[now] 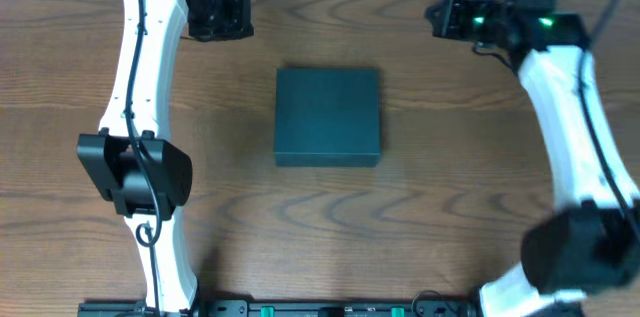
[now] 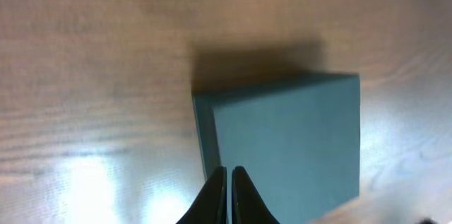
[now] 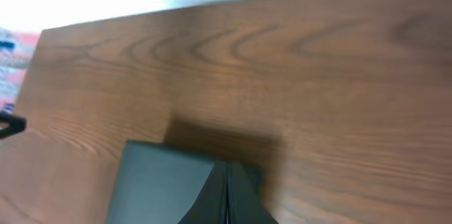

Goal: Pack container

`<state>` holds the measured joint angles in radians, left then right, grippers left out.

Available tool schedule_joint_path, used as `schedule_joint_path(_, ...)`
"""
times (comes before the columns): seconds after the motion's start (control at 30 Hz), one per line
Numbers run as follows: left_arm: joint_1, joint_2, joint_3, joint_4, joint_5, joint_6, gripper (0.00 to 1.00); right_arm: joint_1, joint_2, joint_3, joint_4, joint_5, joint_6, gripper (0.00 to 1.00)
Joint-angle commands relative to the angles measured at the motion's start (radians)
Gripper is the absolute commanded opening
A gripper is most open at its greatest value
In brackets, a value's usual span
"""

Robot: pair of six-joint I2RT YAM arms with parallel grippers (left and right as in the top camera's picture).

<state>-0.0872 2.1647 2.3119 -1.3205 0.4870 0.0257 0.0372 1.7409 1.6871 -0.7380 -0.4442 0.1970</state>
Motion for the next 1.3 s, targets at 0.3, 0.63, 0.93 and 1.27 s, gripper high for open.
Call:
schedule_joint_path(0.3,-0.018,-0.457,-0.122,-0.019,-0.079,0.095,0.06,0.005,-0.222,-0.001,-0.286,0.105,-0.212,0.02)
schedule_joint_path(0.63,-0.018,-1.012,-0.82,0.132,-0.098,0.082,0.06,0.029,-0.681,-0.38,-0.294,0.107,-0.235,0.02)
schedule_joint_path(0.93,-0.018,-1.41,-1.161,0.083,-0.037,0.052,0.06,0.032,-1.223,-0.761,-0.406,0.093,-0.175,0.02)
schedule_joint_path(1.27,-0.018,-1.508,-1.209,0.044,-0.023,-0.019,0.95,0.032,-1.419,-0.8,-0.428,0.097,-0.157,0.99)
